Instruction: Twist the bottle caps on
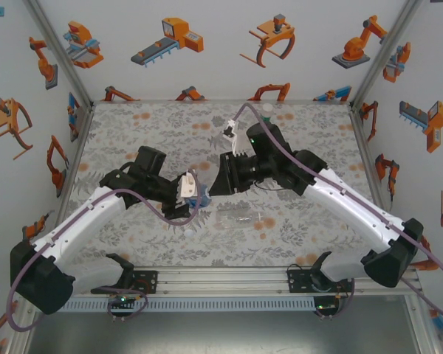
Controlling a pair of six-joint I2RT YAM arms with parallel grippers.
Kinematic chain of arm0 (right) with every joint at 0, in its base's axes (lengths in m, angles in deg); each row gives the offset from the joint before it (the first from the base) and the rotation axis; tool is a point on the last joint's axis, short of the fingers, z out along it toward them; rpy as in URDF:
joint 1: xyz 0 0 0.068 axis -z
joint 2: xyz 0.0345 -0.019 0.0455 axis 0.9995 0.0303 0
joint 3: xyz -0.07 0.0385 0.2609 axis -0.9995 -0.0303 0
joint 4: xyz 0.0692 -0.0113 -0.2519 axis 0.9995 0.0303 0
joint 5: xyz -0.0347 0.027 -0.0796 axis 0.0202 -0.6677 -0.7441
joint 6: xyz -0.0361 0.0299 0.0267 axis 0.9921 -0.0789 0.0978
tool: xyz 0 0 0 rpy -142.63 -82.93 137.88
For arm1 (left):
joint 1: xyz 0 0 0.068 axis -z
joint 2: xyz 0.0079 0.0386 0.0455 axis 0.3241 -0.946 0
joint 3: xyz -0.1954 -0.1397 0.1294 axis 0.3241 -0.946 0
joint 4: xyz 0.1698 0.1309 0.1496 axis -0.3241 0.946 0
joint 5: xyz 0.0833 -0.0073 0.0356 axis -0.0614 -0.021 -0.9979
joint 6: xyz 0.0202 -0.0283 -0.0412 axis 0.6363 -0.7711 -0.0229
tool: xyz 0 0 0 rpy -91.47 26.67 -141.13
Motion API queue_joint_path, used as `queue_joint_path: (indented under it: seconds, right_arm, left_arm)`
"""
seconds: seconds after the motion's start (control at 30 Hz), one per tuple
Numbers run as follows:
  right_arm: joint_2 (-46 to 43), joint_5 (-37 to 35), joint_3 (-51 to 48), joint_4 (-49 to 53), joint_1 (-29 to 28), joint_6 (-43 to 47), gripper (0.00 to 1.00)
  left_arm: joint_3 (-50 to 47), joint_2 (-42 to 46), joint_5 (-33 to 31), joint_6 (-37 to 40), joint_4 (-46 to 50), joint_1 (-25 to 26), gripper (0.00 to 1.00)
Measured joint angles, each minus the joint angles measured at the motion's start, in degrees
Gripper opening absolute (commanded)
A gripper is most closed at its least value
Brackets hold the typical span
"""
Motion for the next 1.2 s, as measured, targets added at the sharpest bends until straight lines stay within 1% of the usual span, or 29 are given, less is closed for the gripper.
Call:
queue_joint_path:
  seconds: [0.1,0.17,0.3,0.53,0.67,0.8,1.03,1.07,1.2]
  right_arm:
    - [1.7,-3.7,3.1,4.8,-0.2,-5.5,0.00]
    - [1.8,-5.7,3.3,6.3,-0.2,-8.7,0.00]
    - [0.8,-6.4,0.1,4.7,0.0,-14.7,0.00]
    - [0.1,-3.2,-5.7,-1.1,2.1,-23.2,0.00]
    - [-1.1,-0.6,-8.7,-5.9,3.0,-26.7,0.00]
    - [-1.9,1.5,-10.2,-9.6,3.3,-28.5,0.00]
    - [-3.0,3.8,-11.6,-12.2,3.8,-30.9,0.00]
    - [-3.0,3.9,-11.6,-12.2,3.8,-30.9,0.02]
    - [-3.0,3.6,-11.6,-11.6,3.8,-30.8,0.19]
  left_arm:
    - [0.0,0.0,-0.7,-0.6,-0.7,0.0,0.00]
    - [0.0,0.0,-1.0,-1.0,-1.1,0.0,0.00]
    - [0.0,0.0,-1.8,-1.0,-0.8,-0.1,0.00]
    - [0.0,0.0,-4.1,-1.0,0.1,-0.4,0.00]
    - [0.0,0.1,-4.1,-1.0,0.1,-0.6,0.00]
    - [-0.2,0.6,-3.0,-1.0,0.0,-0.8,0.00]
    - [-0.4,0.7,-0.7,-0.9,-0.4,-0.8,0.00]
    - [-0.4,0.7,-0.7,-0.9,-0.4,-0.8,0.00]
    - [-0.4,0.6,-0.7,-1.0,-0.4,-0.8,0.00]
